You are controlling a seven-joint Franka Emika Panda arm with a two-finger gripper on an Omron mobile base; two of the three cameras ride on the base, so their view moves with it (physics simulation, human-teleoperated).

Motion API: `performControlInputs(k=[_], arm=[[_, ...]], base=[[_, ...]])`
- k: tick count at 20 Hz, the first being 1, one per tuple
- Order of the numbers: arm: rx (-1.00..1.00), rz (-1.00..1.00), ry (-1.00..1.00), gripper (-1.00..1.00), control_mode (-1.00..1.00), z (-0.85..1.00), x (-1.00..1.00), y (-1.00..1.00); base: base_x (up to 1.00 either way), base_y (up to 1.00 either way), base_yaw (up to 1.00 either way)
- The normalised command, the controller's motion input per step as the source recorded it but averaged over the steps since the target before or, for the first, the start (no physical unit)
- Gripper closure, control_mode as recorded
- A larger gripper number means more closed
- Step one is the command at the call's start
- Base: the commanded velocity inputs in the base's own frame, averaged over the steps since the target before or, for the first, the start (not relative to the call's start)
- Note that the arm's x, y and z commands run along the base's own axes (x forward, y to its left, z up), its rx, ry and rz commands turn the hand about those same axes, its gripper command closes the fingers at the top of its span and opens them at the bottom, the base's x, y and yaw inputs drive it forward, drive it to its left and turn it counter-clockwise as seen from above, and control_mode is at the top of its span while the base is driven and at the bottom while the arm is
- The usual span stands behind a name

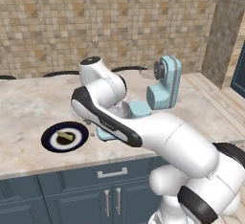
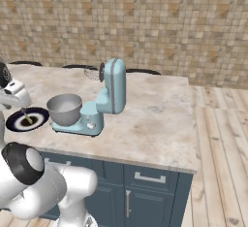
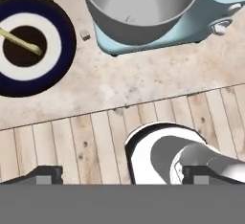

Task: Add butter and sugar cubes to the stand mixer bowl and then turn on the stand mixer to begin making frosting.

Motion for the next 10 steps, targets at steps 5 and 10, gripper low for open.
performControlInputs(k=[5, 10], arm=[[-0.01, -0.74, -0.23, -1.00, -1.00, -0.06, 0.03, 0.56], [-0.02, -0.73, -0.24, -1.00, -1.00, -0.14, 0.22, 0.43]], base=[[0.00, 0.00, 0.00], [0.00, 0.00, 0.00]])
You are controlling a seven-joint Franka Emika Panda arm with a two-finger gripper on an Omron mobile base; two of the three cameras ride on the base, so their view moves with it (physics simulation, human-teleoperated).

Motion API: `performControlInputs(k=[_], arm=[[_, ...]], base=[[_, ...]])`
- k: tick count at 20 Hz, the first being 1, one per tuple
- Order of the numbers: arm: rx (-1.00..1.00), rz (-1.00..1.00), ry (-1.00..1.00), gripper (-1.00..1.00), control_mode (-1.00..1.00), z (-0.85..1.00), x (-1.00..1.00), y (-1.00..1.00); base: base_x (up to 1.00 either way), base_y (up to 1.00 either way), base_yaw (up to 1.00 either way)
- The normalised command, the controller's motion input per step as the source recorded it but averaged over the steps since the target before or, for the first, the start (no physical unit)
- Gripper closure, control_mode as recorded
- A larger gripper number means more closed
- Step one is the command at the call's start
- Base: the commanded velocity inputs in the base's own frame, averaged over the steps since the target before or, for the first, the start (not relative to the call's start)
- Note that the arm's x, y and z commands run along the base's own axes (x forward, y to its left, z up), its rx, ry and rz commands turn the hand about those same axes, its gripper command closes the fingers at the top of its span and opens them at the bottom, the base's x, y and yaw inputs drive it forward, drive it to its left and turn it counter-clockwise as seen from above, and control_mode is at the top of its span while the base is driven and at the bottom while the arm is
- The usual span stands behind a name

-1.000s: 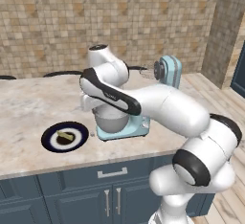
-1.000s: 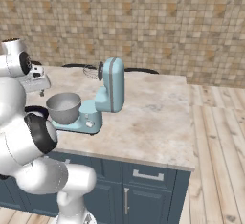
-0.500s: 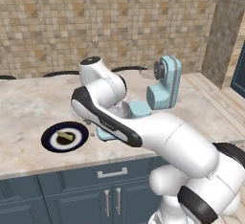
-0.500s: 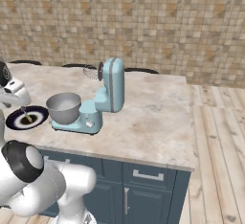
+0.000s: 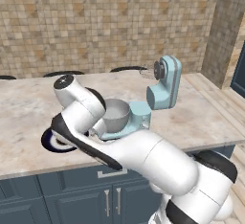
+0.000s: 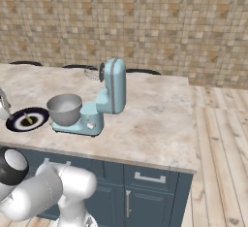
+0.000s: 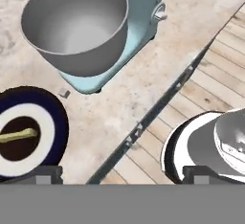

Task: Add butter and sugar cubes to the stand mixer bowl and then turn on the stand mixer to begin making frosting.

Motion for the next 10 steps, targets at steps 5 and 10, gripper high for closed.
performControlInputs(k=[5, 10], arm=[[-0.04, -0.61, -0.14, -1.00, -1.00, -0.23, 0.31, 0.14], [-0.02, -0.54, -0.02, -1.00, -1.00, -0.14, 0.45, 0.06]], base=[[0.00, 0.00, 0.00], [0.00, 0.00, 0.00]])
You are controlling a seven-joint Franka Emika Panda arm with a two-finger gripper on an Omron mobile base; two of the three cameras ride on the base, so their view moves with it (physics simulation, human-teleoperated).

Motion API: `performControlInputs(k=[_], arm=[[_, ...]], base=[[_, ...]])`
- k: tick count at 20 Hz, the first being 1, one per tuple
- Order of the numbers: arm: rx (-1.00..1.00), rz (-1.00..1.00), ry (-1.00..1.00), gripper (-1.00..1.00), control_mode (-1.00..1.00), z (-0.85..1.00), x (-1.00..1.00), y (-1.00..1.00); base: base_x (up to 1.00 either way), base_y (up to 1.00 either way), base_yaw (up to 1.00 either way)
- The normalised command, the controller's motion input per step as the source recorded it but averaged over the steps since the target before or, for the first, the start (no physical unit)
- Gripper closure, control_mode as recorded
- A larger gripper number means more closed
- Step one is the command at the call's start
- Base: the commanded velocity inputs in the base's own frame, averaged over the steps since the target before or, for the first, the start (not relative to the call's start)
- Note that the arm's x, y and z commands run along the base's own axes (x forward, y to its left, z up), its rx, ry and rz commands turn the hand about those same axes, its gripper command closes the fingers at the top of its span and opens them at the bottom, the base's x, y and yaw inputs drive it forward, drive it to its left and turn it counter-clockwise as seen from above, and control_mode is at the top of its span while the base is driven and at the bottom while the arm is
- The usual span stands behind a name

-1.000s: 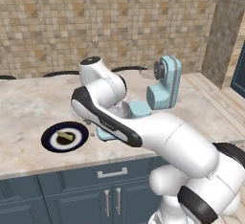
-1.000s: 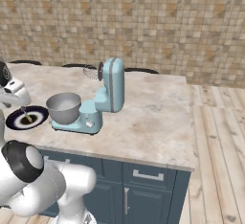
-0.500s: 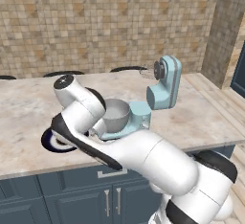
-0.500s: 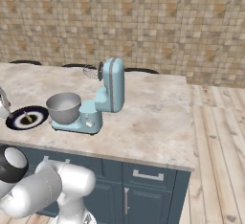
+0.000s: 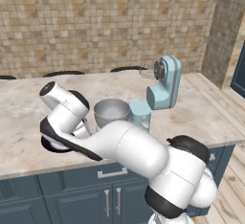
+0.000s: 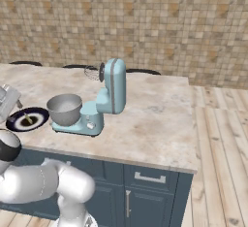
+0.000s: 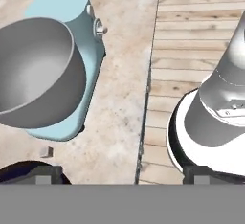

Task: Add butter and sugar cubes to the stand mixer bowl and then turn on the stand mixer to begin making frosting.

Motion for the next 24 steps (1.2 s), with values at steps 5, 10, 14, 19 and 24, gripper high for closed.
performControlInputs(k=[5, 10, 14, 19, 24], arm=[[0.00, -0.45, 0.00, -1.00, -1.00, -0.12, 0.35, 0.00], [0.00, -0.28, 0.00, -1.00, -1.00, -0.25, 0.22, 0.00], [0.00, -0.06, -0.02, -1.00, -1.00, -0.37, 0.01, 0.00], [0.00, 0.00, -0.06, -1.00, -1.00, -0.23, 0.02, 0.00], [0.00, 0.00, -0.05, -1.00, -1.00, -0.16, 0.09, 0.00]], base=[[0.00, 0.00, 0.00], [0.00, 0.00, 0.00], [0.00, 0.00, 0.00], [0.00, 0.00, 0.00], [0.00, 0.00, 0.00]])
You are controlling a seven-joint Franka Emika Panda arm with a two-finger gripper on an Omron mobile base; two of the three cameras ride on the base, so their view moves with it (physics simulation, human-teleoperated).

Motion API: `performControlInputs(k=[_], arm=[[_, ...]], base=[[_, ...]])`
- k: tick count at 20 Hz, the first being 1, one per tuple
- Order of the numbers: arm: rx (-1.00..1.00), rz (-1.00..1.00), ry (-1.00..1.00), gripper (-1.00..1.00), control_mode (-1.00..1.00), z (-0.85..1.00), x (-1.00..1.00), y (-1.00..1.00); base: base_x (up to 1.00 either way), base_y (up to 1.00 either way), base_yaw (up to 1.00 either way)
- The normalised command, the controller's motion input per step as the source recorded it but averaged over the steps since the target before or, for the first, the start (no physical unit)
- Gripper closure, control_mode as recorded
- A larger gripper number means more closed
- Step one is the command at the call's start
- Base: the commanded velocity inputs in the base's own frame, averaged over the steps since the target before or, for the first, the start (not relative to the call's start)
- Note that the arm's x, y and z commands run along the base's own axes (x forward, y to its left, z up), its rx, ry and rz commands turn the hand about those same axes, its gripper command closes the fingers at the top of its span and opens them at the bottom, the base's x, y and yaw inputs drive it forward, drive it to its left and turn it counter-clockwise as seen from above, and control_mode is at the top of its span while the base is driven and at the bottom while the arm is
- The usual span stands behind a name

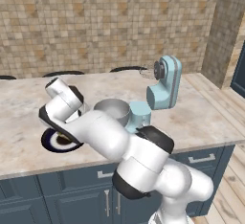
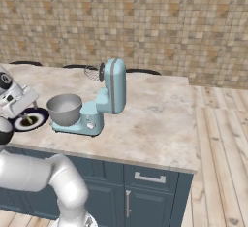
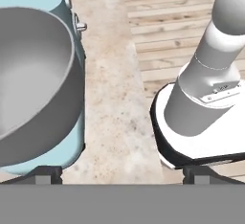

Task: Add butter and sugar cubes to the stand mixer bowl and then turn on the stand mixer to begin making frosting.

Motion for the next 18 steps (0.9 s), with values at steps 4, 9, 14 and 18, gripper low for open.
performControlInputs(k=[4, 9, 14, 18], arm=[[0.01, 0.01, 0.00, -1.00, -1.00, -0.30, 0.27, 0.00], [0.02, 0.02, 0.00, -1.00, -1.00, -0.22, 0.36, 0.00], [0.00, 0.00, 0.00, -1.00, -1.00, -0.17, 0.17, 0.00], [0.00, 0.00, 0.00, -1.00, -1.00, -0.24, 0.13, 0.01]], base=[[0.00, 0.00, 0.00], [0.00, 0.00, 0.00], [0.00, 0.00, 0.00], [0.00, 0.00, 0.00]])
